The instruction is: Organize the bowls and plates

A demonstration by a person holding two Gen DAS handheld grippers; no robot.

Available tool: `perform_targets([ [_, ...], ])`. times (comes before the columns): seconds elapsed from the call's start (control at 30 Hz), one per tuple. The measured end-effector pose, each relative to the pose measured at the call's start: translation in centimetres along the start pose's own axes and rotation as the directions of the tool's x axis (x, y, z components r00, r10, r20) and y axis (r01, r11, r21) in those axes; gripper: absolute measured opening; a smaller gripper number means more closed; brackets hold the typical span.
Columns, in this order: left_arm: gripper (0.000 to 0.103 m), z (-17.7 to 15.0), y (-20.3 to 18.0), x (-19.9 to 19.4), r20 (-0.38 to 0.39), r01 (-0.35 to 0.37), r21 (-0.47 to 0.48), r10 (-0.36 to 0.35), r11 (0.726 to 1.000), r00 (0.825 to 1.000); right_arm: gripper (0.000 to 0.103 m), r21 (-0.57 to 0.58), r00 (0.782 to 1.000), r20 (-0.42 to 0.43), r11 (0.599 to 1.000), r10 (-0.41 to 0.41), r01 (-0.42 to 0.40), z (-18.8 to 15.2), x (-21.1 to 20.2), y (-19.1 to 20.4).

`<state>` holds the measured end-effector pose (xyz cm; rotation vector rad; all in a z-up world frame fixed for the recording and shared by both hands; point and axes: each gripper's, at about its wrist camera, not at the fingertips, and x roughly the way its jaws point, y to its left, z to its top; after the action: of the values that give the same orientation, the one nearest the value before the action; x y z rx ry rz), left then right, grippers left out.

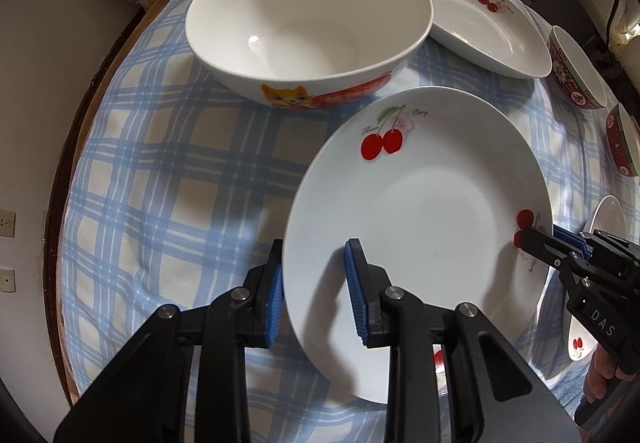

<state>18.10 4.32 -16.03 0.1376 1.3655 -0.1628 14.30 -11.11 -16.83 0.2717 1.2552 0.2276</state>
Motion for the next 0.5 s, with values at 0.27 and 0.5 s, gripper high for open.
perform_targets([
  [0.27, 0.028, -0.18, -0.12, 0.01, 0.006, 0.002, -0.011, -0.002, 1.0, 1.0, 0.015, -0.02, 0.999, 0.019, 0.999, -0.045, 0.046, -0.21, 0.17, 0.27],
  [0.5, 0.028, -0.65, -0.1, -0.48, 0.024, -0.004, -0.022, 0.004, 1.0, 1.0, 0.016, -0.032, 0.996, 0.037, 0.996, -0.078, 0.08, -0.42, -0.06, 0.74],
])
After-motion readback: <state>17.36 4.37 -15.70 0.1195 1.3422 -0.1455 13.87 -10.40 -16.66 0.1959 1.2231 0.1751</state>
